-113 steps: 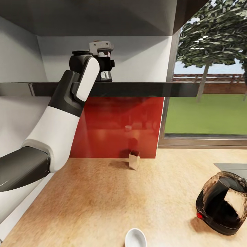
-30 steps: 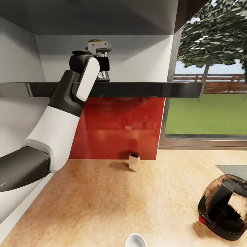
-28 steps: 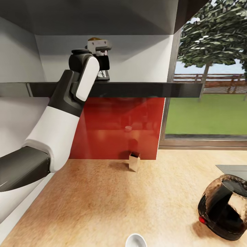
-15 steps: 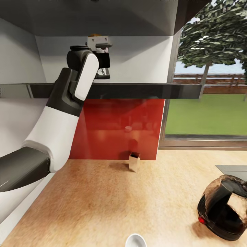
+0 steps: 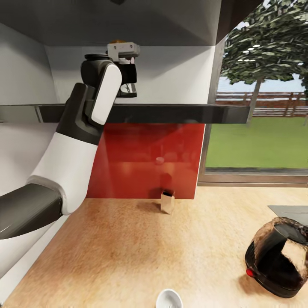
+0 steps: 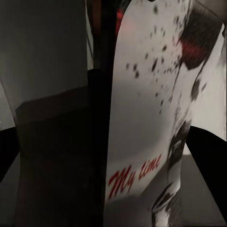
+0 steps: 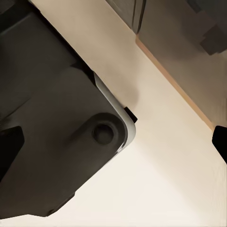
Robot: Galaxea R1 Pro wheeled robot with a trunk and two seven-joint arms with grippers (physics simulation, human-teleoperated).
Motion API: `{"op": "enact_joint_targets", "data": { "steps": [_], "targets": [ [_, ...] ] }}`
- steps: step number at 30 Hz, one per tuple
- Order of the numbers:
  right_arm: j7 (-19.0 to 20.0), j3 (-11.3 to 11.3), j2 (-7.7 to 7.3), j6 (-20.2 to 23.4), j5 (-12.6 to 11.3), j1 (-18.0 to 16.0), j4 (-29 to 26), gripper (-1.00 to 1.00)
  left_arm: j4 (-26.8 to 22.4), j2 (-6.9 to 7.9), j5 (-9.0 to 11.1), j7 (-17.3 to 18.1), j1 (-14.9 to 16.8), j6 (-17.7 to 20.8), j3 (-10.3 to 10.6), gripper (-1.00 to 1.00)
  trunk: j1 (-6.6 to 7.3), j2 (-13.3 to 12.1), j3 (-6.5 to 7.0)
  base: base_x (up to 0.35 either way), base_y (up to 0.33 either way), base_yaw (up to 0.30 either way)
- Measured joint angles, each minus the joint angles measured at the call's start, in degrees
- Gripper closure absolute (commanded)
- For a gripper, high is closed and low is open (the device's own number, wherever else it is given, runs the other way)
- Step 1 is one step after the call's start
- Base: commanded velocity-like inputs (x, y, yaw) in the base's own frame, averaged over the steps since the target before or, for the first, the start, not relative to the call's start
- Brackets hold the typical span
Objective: Set up a coffee station on the kitchen countertop: keep the coffee maker on the countertop, move the bottle of coffee from the kitchen shelf to the counter next to the coffee maker, place a paper coffee filter on top of the coffee maker, put the saucer next to the coffee maker with the coffee cup on the saucer, and place the electric kettle next to the coffee maker.
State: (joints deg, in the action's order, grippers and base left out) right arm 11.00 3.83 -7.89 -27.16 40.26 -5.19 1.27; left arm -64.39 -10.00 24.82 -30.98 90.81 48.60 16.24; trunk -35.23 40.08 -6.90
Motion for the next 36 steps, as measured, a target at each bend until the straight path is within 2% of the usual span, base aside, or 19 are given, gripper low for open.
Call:
{"op": "enact_joint_targets", "data": {
  "steps": [29, 36],
  "targets": [
    [-0.03, 0.0, -0.14, -0.01, -0.09, 0.0, -0.08, -1.0, -0.71, 0.0, 0.28, 0.08, 0.0, 0.09, -0.13, 1.0, -0.02, 0.0, 0.0, -0.324, 0.0, 0.0],
    [-0.04, 0.0, -0.1, 0.02, -0.1, 0.0, -0.08, -1.0, -0.71, 0.0, 0.28, 0.21, 0.0, 0.08, -0.12, 1.0, 0.01, 0.0, 0.0, -0.097, 0.0, -0.08]
  ]
}}
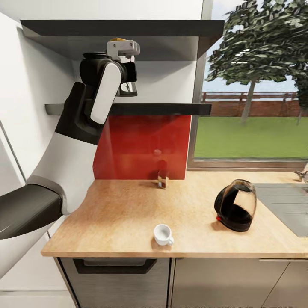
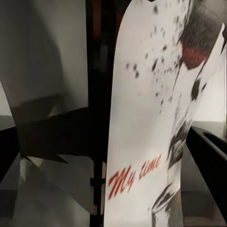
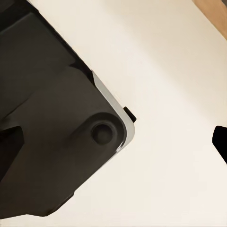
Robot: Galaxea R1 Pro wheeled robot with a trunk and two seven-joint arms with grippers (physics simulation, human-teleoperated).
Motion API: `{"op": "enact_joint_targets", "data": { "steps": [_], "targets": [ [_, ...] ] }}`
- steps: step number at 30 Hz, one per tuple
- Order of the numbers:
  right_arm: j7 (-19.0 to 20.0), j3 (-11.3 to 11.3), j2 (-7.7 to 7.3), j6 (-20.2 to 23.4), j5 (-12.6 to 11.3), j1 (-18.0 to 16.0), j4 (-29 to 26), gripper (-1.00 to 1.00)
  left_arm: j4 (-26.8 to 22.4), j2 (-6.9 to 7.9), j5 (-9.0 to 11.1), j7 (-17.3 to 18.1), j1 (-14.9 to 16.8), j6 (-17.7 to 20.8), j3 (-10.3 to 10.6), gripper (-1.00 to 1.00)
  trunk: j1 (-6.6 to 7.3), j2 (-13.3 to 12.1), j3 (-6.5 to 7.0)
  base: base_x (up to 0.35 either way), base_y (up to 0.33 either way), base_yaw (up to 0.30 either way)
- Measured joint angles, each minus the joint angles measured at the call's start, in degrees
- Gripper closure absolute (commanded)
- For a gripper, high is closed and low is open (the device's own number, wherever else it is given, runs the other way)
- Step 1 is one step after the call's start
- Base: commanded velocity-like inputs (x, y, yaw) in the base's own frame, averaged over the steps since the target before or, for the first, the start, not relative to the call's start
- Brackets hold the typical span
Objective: Set up a coffee station on the kitchen countertop: keep the coffee maker on the countertop, move the bottle of coffee from the kitchen shelf to the counter next to the coffee maker, place a paper coffee filter on top of the coffee maker, put the saucer next to the coffee maker with the coffee cup on the saucer, and place the electric kettle next to the coffee maker.
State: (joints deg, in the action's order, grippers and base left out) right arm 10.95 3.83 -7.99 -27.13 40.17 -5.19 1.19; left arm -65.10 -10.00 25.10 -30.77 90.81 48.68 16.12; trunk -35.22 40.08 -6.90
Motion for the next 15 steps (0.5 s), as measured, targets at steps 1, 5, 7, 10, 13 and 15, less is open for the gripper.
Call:
{"op": "enact_joint_targets", "data": {
  "steps": [1, 5, 7, 10, 13, 15],
  "targets": [
    [0.0, 0.0, 0.0, 0.01, 0.0, 0.0, 0.0, -1.0, 0.0, 0.0, -0.02, 0.01, 0.0, 0.0, 0.0, 1.0, 0.0, 0.0, 0.0, -0.022, 0.0, -0.219],
    [0.0, 0.0, 0.0, 0.03, -0.01, 0.0, 0.0, -1.0, 0.01, 0.0, 0.04, 0.08, 0.0, -0.01, 0.02, 1.0, 0.01, 0.0, 0.02, -0.008, 0.0, -0.257],
    [0.0, 0.0, 0.01, 0.04, -0.01, 0.0, 0.0, -1.0, 0.01, 0.0, 0.07, 0.09, 0.0, -0.02, 0.02, 1.0, 0.01, 0.0, 0.05, -0.002, 0.0, -0.272],
    [-0.01, 0.0, 0.01, 0.04, -0.01, 0.0, 0.0, -1.0, 0.01, 0.0, 0.1, 0.1, 0.0, -0.02, 0.03, 1.0, 0.01, 0.0, 0.11, -0.001, 0.0, -0.276],
    [-0.01, 0.0, 0.01, 0.04, -0.01, 0.0, 0.0, -1.0, 0.01, 0.0, 0.13, 0.1, 0.0, -0.02, 0.03, 1.0, 0.01, 0.0, 0.19, 0.0, 0.0, -0.278],
    [0.0, 0.0, 0.01, 0.04, -0.01, 0.01, 0.0, -1.0, 0.01, 0.0, 0.13, 0.1, 0.0, -0.02, 0.03, 1.0, 0.01, 0.0, 0.24, 0.0, 0.0, -0.278]
  ]
}}
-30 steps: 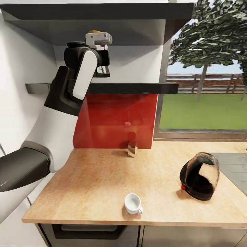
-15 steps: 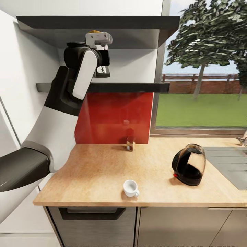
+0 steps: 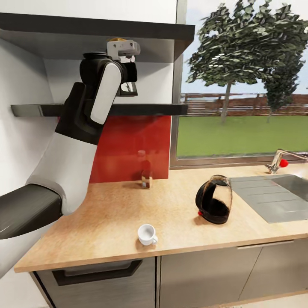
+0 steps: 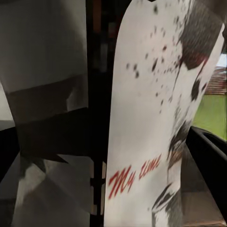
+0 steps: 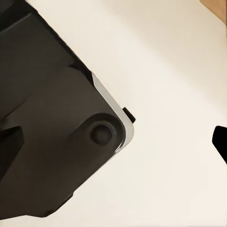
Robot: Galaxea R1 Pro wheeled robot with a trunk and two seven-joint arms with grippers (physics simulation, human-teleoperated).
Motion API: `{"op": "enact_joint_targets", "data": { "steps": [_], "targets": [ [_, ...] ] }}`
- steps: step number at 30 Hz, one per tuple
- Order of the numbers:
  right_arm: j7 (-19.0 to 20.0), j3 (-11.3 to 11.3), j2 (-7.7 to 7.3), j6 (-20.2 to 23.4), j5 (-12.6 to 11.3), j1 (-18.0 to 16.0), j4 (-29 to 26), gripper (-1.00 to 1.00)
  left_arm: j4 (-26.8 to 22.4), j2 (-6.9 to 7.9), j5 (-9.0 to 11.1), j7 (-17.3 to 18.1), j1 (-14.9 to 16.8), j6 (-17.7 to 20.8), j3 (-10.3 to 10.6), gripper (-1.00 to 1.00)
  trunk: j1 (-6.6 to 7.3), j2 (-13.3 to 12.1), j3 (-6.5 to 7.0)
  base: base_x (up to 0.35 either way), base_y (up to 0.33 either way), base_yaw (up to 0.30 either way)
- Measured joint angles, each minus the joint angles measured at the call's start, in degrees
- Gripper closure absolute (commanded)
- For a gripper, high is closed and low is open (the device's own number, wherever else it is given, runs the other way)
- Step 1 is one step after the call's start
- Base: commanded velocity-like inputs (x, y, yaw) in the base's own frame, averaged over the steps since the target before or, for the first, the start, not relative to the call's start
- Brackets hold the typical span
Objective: Set up a coffee station on the kitchen countertop: keep the coffee maker on the countertop, move the bottle of coffee from the kitchen shelf to the counter next to the coffee maker, place a paper coffee filter on top of the coffee maker, put the saucer next to the coffee maker with the coffee cup on the saucer, and place the electric kettle next to the coffee maker.
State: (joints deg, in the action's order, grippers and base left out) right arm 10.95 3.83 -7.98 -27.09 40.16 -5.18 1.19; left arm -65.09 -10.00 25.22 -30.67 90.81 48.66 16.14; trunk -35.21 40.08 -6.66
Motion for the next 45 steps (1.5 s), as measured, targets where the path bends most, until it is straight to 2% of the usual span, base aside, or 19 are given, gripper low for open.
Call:
{"op": "enact_joint_targets", "data": {
  "steps": [11, 24, 34, 41, 45],
  "targets": [
    [0.0, 0.0, 0.0, 0.0, 0.0, 0.0, 0.0, -1.0, 0.0, 0.0, 0.07, 0.0, 0.0, 0.0, 0.0, 1.0, 0.0, 0.0, 0.28, 0.0, -0.012, -0.275],
    [0.0, 0.0, 0.0, -0.02, 0.0, 0.0, 0.0, -1.0, -0.01, 0.0, -0.01, 0.01, 0.0, 0.01, -0.01, 1.0, 0.0, -0.01, 0.31, 0.0, -0.116, -0.154],
    [0.06, -0.01, 0.0, 0.07, -0.02, -0.01, -0.09, -1.0, -0.03, 0.0, 0.07, 0.04, -0.01, 0.02, -0.05, 1.0, 0.0, 0.0, 0.31, 0.0, -0.24, -0.04],
    [0.09, -0.06, 0.07, 0.14, -0.06, -0.01, -0.15, -1.0, -0.02, 0.0, -0.05, 0.04, -0.01, 0.04, -0.06, 1.0, 0.0, 0.0, 0.31, 0.0, -0.04, -0.002],
    [0.08, -0.08, 0.01, 0.16, -0.09, -0.01, -0.16, -1.0, 0.0, 0.0, -0.03, 0.0, 0.0, 0.01, -0.09, 1.0, 0.0, 0.0, 0.31, 0.0, -0.001, -0.249]
  ]
}}
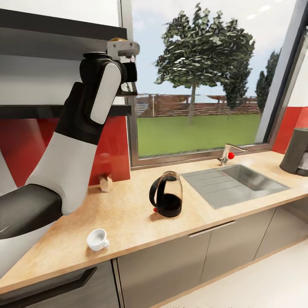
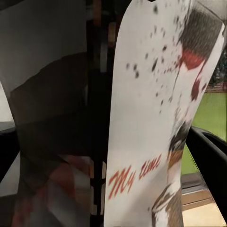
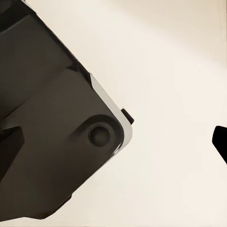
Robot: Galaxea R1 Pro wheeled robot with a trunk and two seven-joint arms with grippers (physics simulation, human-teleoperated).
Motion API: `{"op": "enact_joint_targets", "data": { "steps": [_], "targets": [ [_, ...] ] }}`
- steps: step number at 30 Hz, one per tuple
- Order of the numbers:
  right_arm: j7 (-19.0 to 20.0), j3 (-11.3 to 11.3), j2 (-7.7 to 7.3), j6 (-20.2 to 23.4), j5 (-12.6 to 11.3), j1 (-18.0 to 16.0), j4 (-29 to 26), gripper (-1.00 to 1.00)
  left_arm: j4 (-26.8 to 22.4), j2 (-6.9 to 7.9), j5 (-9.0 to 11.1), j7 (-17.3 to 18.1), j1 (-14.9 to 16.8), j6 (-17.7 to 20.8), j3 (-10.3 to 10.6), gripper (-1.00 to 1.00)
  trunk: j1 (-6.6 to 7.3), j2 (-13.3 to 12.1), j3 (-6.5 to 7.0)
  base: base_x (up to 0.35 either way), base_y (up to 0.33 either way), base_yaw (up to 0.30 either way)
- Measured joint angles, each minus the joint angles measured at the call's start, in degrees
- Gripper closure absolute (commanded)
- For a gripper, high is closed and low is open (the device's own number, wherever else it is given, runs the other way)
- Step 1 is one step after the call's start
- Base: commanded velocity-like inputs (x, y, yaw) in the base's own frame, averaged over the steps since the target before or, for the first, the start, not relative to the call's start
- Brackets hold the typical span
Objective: Set up a coffee station on the kitchen countertop: keep the coffee maker on the countertop, move the bottle of coffee from the kitchen shelf to the counter next to the coffee maker, place a paper coffee filter on top of the coffee maker, put the saucer next to the coffee maker with the coffee cup on the saucer, and place the electric kettle next to the coffee maker.
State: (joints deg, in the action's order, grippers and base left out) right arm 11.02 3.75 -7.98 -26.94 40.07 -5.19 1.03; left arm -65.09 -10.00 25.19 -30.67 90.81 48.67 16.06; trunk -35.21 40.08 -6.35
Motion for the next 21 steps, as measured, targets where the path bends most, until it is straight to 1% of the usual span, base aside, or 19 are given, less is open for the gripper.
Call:
{"op": "enact_joint_targets", "data": {
  "steps": [6, 9, 10, 11, 14, 21],
  "targets": [
    [0.0, 0.0, 0.0, 0.0, 0.0, 0.0, 0.0, -1.0, 0.0, 0.0, 0.15, 0.01, 0.0, -0.01, 0.0, 1.0, 0.0, 0.0, 0.0, 0.0, 0.0, -0.283],
    [0.0, 0.0, -0.01, 0.0, 0.0, 0.0, 0.0, -1.0, 0.0, 0.0, 1.18, 0.01, 0.0, -0.03, 0.01, 1.0, 0.0, 0.0, 0.0, 0.0, 0.0, -0.285],
    [0.0, 0.0, -0.01, 0.0, 0.0, 0.0, 0.0, -1.0, 0.0, 0.0, 1.69, 0.01, 0.0, -0.03, 0.01, 1.0, 0.0, 0.0, 0.0, 0.0, 0.0, -0.286],
    [0.0, 0.0, -0.01, 0.0, 0.0, 0.0, 0.0, -1.0, 0.0, 0.0, 2.63, -0.02, 0.0, -0.06, 0.01, 1.0, 0.0, 0.0, 0.0, 0.0, 0.0, -0.286],
    [0.0, 0.0, -0.01, 0.0, 0.0, 0.0, 0.0, -1.0, 0.01, 0.0, 3.55, -0.05, 0.0, -0.03, 0.01, 1.0, 0.0, 0.0, 0.0, 0.0, 0.0, -0.286],
    [0.0, 0.0, -0.01, 0.0, 0.0, 0.0, 0.0, -1.0, 0.01, 0.0, 4.2, -0.04, 0.0, -0.01, -0.02, 1.0, 0.0, 0.0, 0.0, 0.0, 0.0, -0.286]
  ]
}}
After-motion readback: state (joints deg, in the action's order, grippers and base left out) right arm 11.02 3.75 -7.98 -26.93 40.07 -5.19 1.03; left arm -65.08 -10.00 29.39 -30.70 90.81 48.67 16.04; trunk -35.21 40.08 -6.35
